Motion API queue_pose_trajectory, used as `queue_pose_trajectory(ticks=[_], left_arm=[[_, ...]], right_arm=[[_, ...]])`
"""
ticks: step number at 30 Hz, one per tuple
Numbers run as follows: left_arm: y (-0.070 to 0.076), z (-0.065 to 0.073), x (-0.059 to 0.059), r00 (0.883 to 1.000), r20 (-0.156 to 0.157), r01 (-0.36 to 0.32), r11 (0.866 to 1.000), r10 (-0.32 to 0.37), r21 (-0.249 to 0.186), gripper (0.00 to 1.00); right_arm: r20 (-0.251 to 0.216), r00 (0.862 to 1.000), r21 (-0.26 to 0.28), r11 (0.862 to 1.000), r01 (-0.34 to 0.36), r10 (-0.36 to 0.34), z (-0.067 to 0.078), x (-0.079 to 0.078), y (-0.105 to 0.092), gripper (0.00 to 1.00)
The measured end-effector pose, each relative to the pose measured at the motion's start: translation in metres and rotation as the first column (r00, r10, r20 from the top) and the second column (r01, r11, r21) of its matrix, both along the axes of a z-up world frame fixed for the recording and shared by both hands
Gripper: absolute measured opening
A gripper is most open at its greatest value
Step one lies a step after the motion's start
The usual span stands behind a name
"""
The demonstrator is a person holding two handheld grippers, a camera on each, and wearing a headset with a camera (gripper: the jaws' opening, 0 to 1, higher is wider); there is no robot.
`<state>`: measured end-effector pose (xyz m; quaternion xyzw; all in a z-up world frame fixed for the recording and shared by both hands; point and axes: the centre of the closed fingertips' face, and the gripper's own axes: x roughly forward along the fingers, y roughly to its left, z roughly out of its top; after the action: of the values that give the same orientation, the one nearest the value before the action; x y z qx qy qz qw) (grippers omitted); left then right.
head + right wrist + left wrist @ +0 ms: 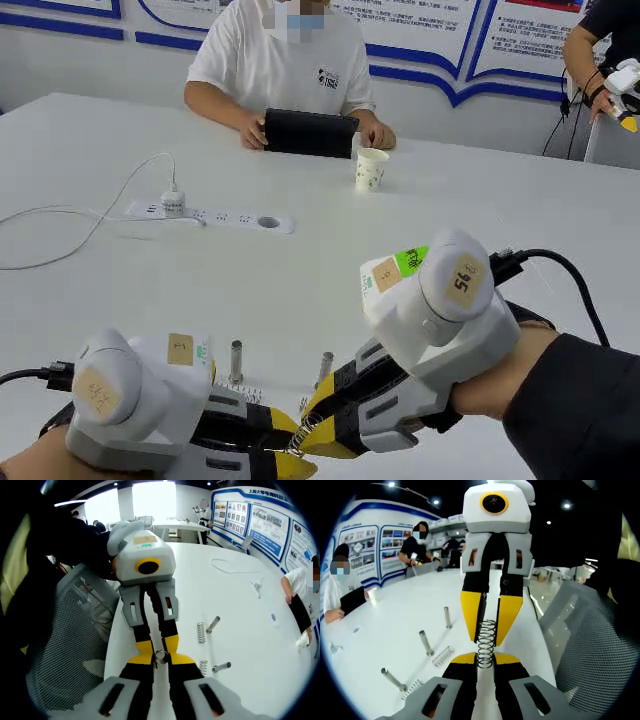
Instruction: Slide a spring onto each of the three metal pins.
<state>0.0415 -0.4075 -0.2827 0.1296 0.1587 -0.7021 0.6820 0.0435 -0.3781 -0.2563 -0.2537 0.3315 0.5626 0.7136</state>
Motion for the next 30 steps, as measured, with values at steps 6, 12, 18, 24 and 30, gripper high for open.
queue_pose_trajectory(ticks=[6, 12, 18, 24, 30], left_arm=[[0.0, 0.0, 0.0, 1.0, -0.005, -0.004, 1.0, 0.004, -0.002, 0.15], [0.003, 0.001, 0.003, 1.0, -0.008, -0.02, 1.0, 0.02, 0.0, 0.19], [0.006, 0.004, 0.007, 0.999, -0.012, -0.038, 0.999, 0.038, -0.005, 0.23], [0.01, 0.006, 0.011, 0.998, -0.013, -0.056, 0.998, 0.056, -0.01, 0.27], [0.018, 0.008, 0.014, 0.997, -0.01, -0.078, 0.997, 0.077, -0.013, 0.31]], right_arm=[[0.002, 1.0, -0.001, 1.0, 0.004, -0.004, 0.001, 0.001, -0.001, 0.12], [0.006, 1.0, -0.007, 1.0, 0.014, -0.014, 0.003, 0.004, -0.006, 0.12], [0.013, 0.999, -0.018, 0.999, 0.035, -0.035, 0.006, 0.007, -0.017, 0.12], [0.016, 0.998, -0.029, 0.998, 0.054, -0.054, 0.006, 0.008, -0.026, 0.12], [0.017, 0.997, -0.039, 0.996, 0.074, -0.074, 0.006, 0.011, -0.036, 0.12]])
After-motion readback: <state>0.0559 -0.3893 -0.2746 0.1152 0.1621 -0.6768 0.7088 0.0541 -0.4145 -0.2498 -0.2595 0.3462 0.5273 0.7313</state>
